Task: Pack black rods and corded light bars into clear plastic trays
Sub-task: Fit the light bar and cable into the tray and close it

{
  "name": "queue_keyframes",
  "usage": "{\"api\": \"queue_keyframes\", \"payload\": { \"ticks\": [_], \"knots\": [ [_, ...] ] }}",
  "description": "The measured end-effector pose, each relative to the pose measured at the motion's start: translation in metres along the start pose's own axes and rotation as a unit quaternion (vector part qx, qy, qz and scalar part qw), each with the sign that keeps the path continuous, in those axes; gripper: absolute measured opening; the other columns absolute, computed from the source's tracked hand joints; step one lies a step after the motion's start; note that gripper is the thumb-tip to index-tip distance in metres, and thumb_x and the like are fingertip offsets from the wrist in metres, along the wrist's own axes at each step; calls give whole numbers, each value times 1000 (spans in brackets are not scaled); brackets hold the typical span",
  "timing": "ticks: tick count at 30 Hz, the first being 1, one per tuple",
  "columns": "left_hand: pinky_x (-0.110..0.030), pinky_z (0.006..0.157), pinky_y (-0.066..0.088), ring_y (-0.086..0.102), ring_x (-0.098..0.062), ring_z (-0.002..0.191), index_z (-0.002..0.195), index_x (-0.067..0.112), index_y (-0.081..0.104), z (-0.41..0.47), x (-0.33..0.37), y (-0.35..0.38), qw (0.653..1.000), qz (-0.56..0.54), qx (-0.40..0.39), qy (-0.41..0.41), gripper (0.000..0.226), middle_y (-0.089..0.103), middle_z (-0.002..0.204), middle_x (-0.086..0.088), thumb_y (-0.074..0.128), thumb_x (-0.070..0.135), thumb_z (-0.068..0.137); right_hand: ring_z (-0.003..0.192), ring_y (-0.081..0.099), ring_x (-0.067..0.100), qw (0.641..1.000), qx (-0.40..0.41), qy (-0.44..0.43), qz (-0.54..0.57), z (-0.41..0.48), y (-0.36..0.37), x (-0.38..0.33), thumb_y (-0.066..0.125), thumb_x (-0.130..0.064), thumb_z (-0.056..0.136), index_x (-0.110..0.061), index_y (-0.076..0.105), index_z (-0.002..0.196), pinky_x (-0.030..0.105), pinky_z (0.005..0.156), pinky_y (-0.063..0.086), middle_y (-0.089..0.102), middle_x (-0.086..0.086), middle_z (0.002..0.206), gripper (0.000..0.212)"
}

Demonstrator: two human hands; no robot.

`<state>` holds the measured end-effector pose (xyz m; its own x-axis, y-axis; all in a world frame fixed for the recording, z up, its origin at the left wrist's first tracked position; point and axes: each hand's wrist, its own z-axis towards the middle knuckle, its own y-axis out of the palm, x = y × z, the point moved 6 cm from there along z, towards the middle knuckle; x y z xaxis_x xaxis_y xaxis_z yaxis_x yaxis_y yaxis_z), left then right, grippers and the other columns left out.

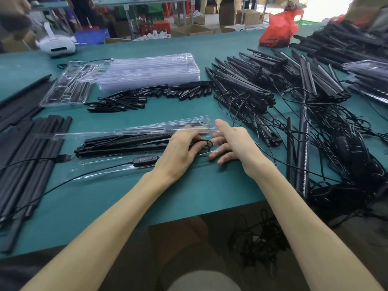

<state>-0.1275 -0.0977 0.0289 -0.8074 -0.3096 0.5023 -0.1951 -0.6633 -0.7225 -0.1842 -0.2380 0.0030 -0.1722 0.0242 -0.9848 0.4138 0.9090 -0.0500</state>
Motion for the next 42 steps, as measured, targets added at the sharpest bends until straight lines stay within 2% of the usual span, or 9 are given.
{"api": "queue_keyframes", "payload": {
  "ticks": [4, 7, 13, 16, 19, 22, 33, 39, 42],
  "knots": [
    [-25, 84, 43, 55, -14, 88, 109, 14, 78, -1, 5, 0, 1000, 4, -15, 18, 19, 64, 86, 8, 65, 8, 95, 63, 74, 27, 1000, -5, -7, -3, 1, 0, 1, 53, -46, 99, -5, 63, 100, 26, 41, 51, 75, 7, 86, 42],
    [-30, 92, 45, 61, -21, 95, 107, 9, 76, -3, 7, 1, 999, 19, -18, 22, 17, 71, 96, -1, 62, 8, 97, 63, 74, 28, 1000, -5, -9, -4, 1, 0, 1, 53, -43, 100, -4, 63, 98, 26, 41, 51, 74, 2, 79, 41],
    [-36, 92, 45, 59, -27, 105, 113, 7, 69, -14, 12, 4, 992, 119, -29, 34, 21, 70, 105, -8, 52, 16, 104, 67, 75, 30, 1000, -6, -16, -19, 2, 0, 2, 52, -37, 100, 3, 64, 99, 27, 43, 52, 74, 10, 93, 41],
    [-36, 98, 42, 58, -27, 112, 123, 8, 65, -18, 16, 3, 988, 131, -64, 48, 31, 68, 118, -8, 46, 26, 106, 67, 75, 29, 999, -12, -20, -29, 1, 1, 3, 53, -31, 100, 6, 66, 97, 29, 45, 54, 75, 5, 83, 40],
    [-34, 111, 35, 49, -21, 133, 142, 17, 51, -23, 14, 5, 978, 169, -117, 44, 44, 57, 142, -3, 35, 39, 108, 69, 75, 30, 998, -15, -29, -52, 1, 0, 3, 53, -26, 99, 10, 66, 102, 31, 50, 58, 72, 17, 89, 38],
    [-38, 124, 14, 18, -11, 153, 158, 23, 27, -28, 5, 10, 961, 218, -168, 11, 57, 27, 164, 4, 23, 48, 106, 68, 75, 26, 997, -19, -43, -54, 0, 2, 3, 56, -16, 99, 8, 69, 102, 26, 46, 55, 72, 22, 91, 27],
    [-36, 126, 4, 4, -15, 155, 161, 14, 12, -32, -1, 15, 949, 234, -211, 13, 65, 12, 168, -2, 26, 46, 107, 58, 71, 21, 996, 20, -41, -70, 4, 2, 6, 59, 1, 89, 3, 67, 100, 24, 46, 53, 71, 9, 81, 14],
    [-26, 124, -9, -5, -15, 155, 160, 9, -1, -33, 2, 14, 945, 233, -228, 9, 69, -2, 169, -8, 26, 44, 107, 56, 71, 26, 996, 37, -29, -79, 10, 3, 9, 59, 5, 87, 1, 67, 96, 38, 65, 62, 71, 8, 75, 13],
    [-25, 123, -11, -7, -15, 155, 160, 7, -3, -39, 6, 11, 947, 221, -232, 17, 68, -4, 168, -10, 27, 40, 108, 56, 72, 27, 995, 39, -31, -87, 12, 3, 11, 59, 4, 87, 0, 67, 100, 39, 65, 61, 71, 3, 70, 16]
  ]
}}
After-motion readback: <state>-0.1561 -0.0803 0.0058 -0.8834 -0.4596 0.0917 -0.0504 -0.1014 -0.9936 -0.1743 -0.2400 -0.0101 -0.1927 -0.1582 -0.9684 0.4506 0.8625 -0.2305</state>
